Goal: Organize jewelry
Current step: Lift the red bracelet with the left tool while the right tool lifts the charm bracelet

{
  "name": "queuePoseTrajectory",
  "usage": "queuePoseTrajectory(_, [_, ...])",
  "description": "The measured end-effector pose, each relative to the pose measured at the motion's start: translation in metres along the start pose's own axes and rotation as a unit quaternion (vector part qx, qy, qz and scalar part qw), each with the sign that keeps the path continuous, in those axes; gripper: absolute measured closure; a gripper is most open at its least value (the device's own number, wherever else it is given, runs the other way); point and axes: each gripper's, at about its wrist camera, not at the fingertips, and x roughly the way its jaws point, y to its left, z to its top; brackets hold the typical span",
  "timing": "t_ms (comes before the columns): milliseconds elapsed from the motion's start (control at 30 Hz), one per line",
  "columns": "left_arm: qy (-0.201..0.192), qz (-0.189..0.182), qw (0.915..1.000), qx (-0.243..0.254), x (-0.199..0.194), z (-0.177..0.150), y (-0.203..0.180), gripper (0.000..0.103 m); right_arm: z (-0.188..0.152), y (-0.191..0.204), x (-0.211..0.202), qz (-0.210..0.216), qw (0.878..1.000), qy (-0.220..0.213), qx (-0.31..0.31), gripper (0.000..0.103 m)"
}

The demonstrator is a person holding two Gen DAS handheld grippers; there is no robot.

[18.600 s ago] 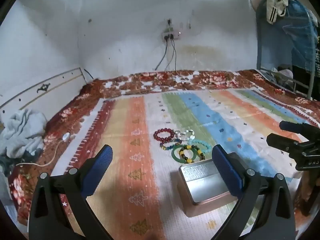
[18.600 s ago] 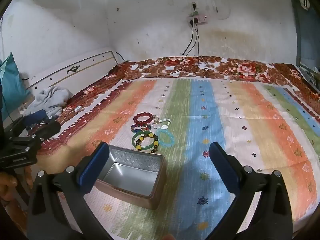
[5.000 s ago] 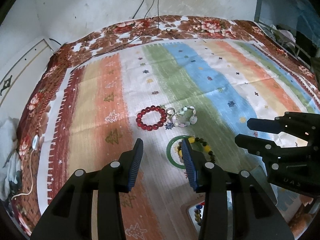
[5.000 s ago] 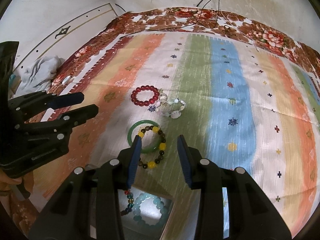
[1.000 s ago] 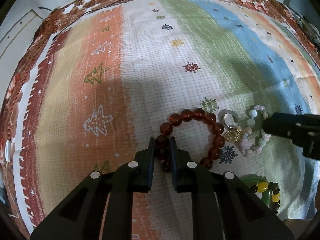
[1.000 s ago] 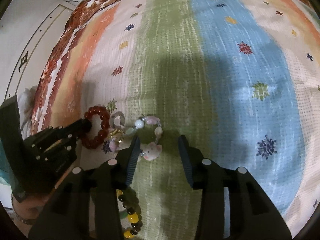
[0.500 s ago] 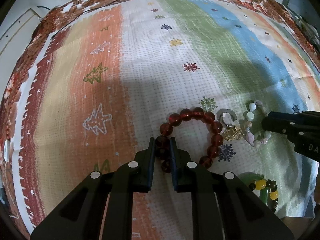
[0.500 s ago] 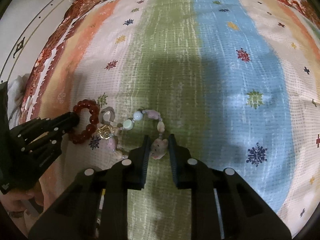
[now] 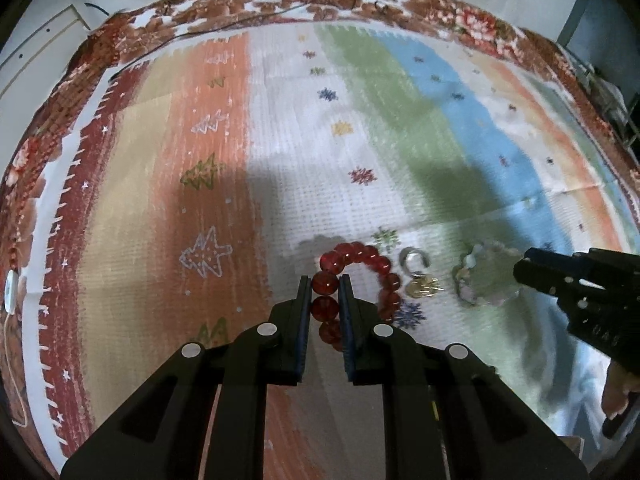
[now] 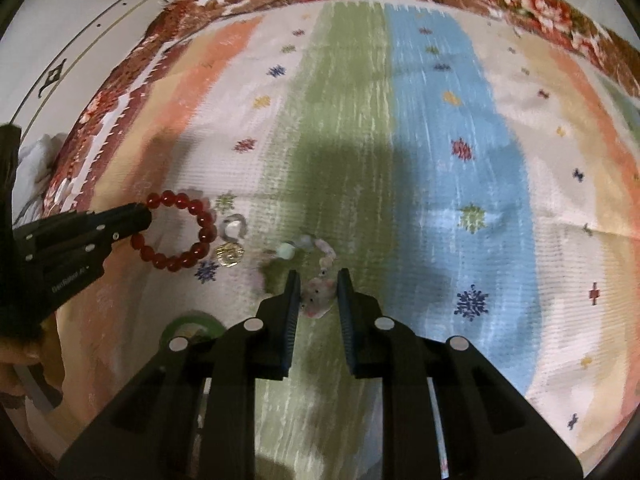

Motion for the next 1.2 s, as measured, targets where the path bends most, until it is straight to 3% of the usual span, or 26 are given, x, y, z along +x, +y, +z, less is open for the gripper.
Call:
queuePoseTrajectory(400, [-0.022, -0.011, 0.9997, -0.001, -0.033, -0.011, -0.007, 0.09, -0.019, 0.018, -0.032, -0.02, 0.998, -0.033, -0.043, 0.083])
queuePoseTrajectory(1200, [-0.07, -0.035, 0.9969, -0.006, -0.103, -0.051, -0.023, 0.09, -0.051, 0.036, -0.095, -0.023, 0.993, -0.097, -0.055, 0.083])
